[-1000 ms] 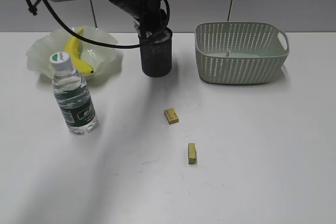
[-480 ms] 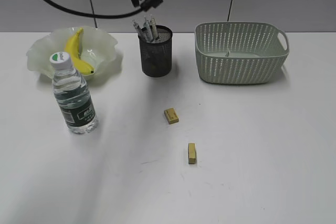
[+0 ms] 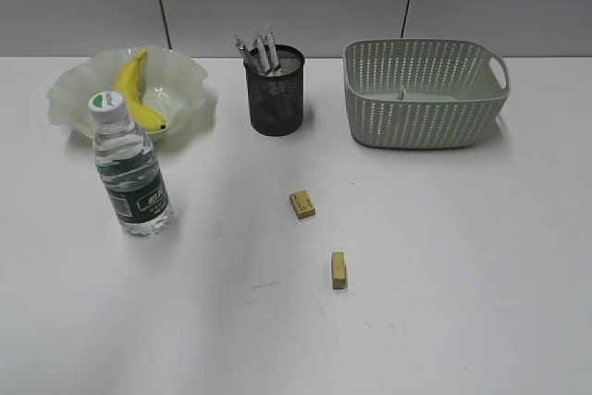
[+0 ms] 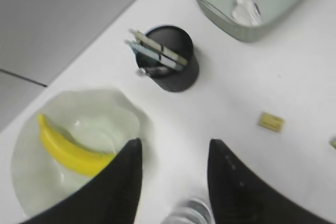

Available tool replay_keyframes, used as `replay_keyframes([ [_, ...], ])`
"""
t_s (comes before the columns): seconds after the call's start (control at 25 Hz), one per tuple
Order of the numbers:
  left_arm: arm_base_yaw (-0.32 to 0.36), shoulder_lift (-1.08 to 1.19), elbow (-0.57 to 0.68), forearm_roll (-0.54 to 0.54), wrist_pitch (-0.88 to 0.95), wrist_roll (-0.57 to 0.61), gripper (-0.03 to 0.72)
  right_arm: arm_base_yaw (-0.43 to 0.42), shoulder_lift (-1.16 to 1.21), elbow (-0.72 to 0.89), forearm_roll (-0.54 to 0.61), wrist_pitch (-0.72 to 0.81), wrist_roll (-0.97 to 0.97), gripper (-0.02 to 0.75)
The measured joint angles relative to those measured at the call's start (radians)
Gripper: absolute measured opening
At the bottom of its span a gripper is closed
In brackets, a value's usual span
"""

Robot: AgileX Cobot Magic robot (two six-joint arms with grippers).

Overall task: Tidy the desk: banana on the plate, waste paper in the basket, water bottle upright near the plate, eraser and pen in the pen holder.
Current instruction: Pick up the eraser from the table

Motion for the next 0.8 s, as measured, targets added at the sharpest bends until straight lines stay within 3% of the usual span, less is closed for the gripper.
replay_keyframes([
  [0.12,0.0,-0.064,0.042,-0.015,0.036,-0.014,0.314,0.0,0.0,0.0,0.0,0.0,0.0,0.307],
  [0.28,0.02,-0.182,0.188,-0.015,0.041,-0.028,0.314,0.0,0.0,0.0,0.0,0.0,0.001,0.308],
  [0.56,0.052,-0.482,0.623,-0.033,0.033,-0.078,0.314,0.0,0.0,0.0,0.0,0.0,0.001,0.308],
  [0.8,0.052,-0.817,1.012,-0.092,-0.078,-0.102,0.314,0.0,0.0,0.0,0.0,0.0,0.0,0.307],
])
